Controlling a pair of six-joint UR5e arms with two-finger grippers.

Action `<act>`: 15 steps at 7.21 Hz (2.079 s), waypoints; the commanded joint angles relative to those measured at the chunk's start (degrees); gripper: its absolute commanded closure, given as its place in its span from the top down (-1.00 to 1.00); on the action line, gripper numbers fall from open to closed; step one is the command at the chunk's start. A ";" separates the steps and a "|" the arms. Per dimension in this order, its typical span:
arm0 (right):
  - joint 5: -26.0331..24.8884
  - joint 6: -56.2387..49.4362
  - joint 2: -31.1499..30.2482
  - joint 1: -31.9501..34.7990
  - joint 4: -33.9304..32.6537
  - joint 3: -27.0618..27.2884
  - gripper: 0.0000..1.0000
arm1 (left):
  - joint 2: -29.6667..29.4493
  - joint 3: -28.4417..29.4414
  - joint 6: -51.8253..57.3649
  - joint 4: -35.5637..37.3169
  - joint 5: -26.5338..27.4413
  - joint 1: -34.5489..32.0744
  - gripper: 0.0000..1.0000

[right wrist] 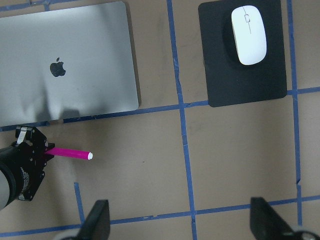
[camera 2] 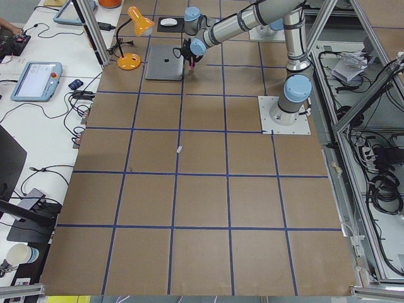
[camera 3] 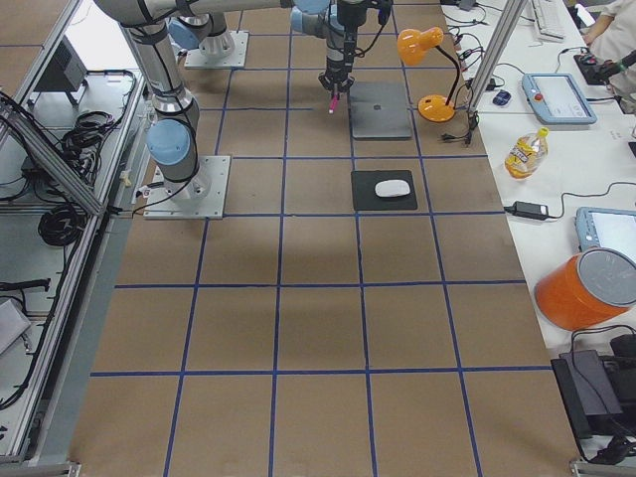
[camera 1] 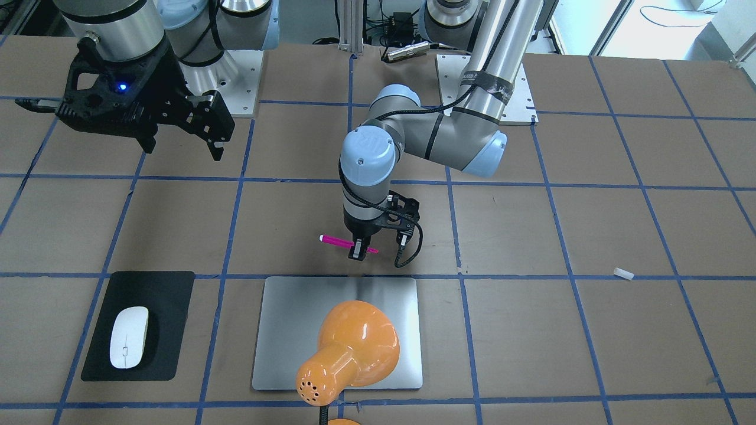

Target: Place pen and mouse around notebook

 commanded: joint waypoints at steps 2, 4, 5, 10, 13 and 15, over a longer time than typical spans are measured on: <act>0.00 0.00 0.00 0.00 -0.01 0.08 1.00 | 0.27 -0.60 0.65 -0.06 0.03 -0.90 0.66; 0.00 0.00 0.00 0.00 -0.01 0.08 1.00 | 1.77 0.46 8.51 -0.15 0.03 -0.03 0.98; 0.00 0.00 0.00 0.00 -0.01 0.08 1.00 | 2.38 0.72 15.09 -0.15 -0.23 1.54 1.00; 0.18 0.35 0.18 -0.44 -0.19 0.08 1.00 | 8.35 0.98 60.24 -9.53 -0.06 14.89 1.00; 0.09 0.79 0.09 -0.44 -0.36 0.08 1.00 | 12.39 1.07 89.67 -14.29 -0.58 22.81 1.00; 0.09 1.14 0.09 -0.26 -2.19 0.17 1.00 | 15.99 1.42 98.78 -19.20 -0.68 26.85 1.00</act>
